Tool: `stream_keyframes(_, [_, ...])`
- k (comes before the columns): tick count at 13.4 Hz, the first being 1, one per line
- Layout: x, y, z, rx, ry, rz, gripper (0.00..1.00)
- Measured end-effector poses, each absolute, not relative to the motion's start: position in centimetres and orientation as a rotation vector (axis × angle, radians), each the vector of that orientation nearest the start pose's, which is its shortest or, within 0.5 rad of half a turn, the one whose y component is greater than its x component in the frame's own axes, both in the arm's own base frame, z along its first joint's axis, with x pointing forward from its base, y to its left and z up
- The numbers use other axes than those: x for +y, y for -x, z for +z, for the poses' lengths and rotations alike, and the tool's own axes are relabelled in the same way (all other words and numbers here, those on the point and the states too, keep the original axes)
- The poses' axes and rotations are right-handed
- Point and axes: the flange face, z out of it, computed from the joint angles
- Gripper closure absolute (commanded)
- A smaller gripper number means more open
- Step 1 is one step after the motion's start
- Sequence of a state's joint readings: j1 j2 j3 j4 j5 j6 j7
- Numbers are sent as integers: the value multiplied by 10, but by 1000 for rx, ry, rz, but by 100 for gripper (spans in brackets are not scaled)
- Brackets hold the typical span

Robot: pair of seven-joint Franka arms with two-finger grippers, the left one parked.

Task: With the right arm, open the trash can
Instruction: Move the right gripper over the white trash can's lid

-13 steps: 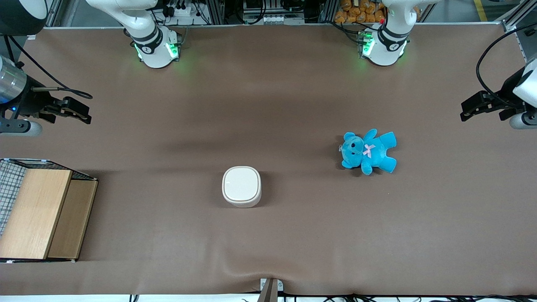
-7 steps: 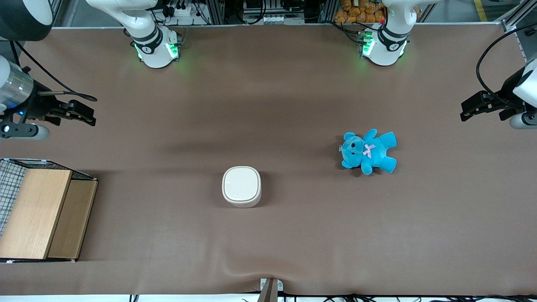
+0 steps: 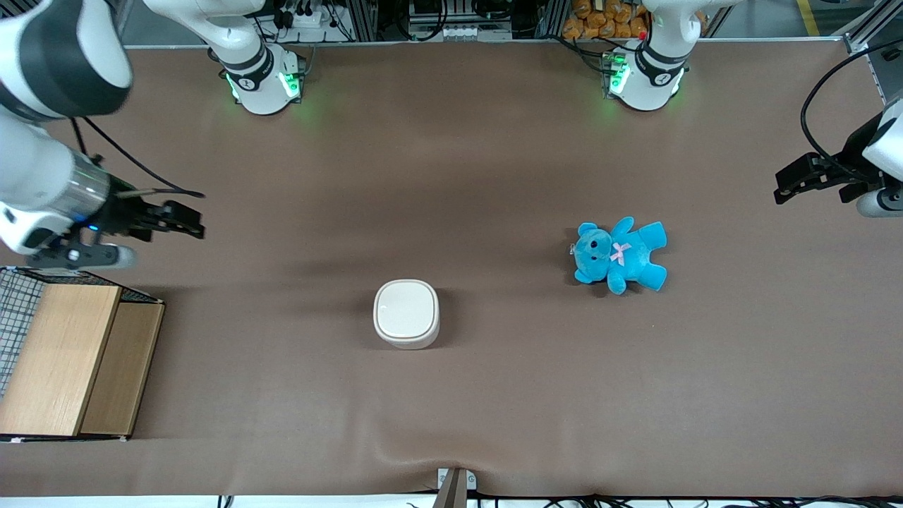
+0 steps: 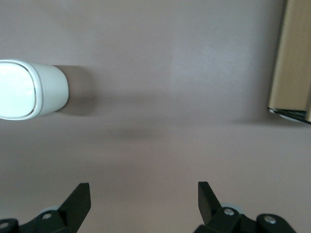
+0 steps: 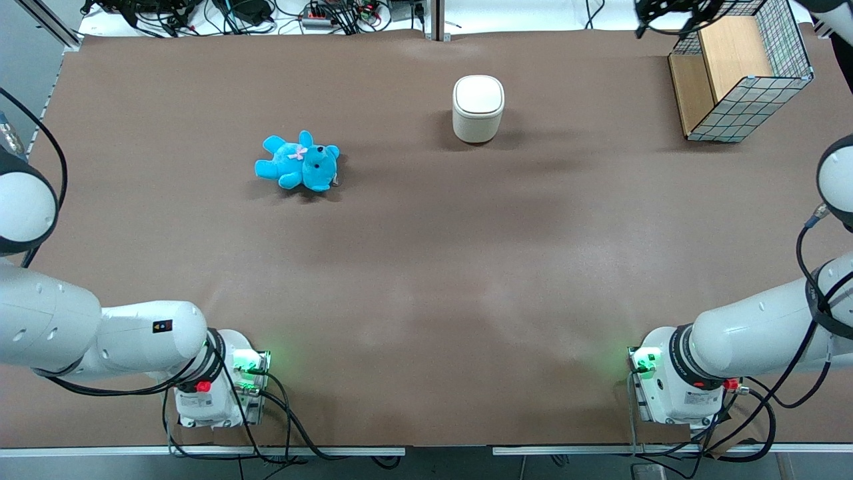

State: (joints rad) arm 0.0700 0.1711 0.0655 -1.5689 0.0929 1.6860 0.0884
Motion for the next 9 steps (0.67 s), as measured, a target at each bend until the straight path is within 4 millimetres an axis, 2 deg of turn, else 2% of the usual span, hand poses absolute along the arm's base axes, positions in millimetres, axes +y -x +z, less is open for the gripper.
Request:
stream_keyframes(4, [115, -614, 512, -102, 3034, 92, 20])
stream_keyframes(6, [130, -616, 504, -126, 3019, 95, 28])
stream_keyframes(9, [161, -619, 490, -58, 2996, 76, 28])
